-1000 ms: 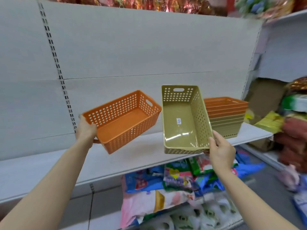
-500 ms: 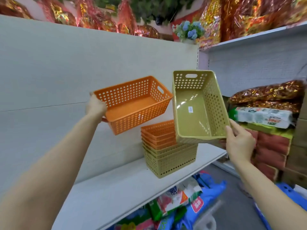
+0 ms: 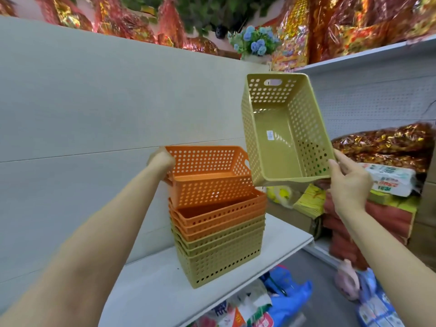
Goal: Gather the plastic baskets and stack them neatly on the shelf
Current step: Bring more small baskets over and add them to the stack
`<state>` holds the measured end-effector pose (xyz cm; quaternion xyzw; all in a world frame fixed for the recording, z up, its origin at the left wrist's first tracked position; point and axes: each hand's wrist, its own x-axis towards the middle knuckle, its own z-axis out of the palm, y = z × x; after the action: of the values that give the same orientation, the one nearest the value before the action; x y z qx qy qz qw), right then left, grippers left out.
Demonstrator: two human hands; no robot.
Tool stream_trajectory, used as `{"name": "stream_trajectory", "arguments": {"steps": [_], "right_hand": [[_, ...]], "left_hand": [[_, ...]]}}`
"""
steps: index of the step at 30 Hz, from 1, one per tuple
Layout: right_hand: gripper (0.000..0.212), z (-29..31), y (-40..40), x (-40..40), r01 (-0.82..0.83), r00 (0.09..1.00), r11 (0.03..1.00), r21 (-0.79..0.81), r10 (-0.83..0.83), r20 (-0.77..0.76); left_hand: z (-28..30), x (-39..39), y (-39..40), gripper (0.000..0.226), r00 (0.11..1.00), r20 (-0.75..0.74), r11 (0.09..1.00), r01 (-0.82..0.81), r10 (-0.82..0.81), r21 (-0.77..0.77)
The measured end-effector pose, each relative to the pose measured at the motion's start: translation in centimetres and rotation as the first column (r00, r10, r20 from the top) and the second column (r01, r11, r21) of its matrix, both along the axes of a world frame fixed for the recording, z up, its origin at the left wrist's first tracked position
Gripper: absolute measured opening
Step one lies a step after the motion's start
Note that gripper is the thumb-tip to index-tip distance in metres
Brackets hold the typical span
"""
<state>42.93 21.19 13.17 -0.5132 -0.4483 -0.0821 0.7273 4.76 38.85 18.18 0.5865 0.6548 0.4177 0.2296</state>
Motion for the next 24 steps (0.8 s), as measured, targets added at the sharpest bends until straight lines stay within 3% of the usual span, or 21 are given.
{"name": "stream_trajectory", "arguments": {"steps": [6, 10, 16, 24], "right_hand": [[0.032, 3.0, 4.8, 2.3, -0.175, 0.984, 0.984, 0.013, 0.175, 0.017], [0.033, 4.4, 7.9, 2.9, -0.372, 0.928, 0.928, 0.003, 0.372, -0.009], [0.030, 5.6, 14.0, 3.8, -0.508, 0.851, 0.847, -0.153, 0.521, 0.059], [0.032, 7.9, 19.9, 2.4, -0.640, 0.736, 0.735, -0.225, 0.670, 0.095]], "left_hand": [[-1.6, 2.2, -0.5, 0.028, 0.999, -0.032, 0.996, -0.044, 0.042, -0.076], [-4.1, 2.1, -2.3, 0.027, 0.989, -0.108, 0.995, -0.102, 0.101, -0.004], [-4.5, 2.7, -4.1, 0.036, 0.983, -0.152, 0.994, -0.104, 0.106, 0.019], [-6.9, 3.3, -5.8, 0.029, 0.913, -0.241, 0.944, -0.309, 0.330, 0.118]]}}
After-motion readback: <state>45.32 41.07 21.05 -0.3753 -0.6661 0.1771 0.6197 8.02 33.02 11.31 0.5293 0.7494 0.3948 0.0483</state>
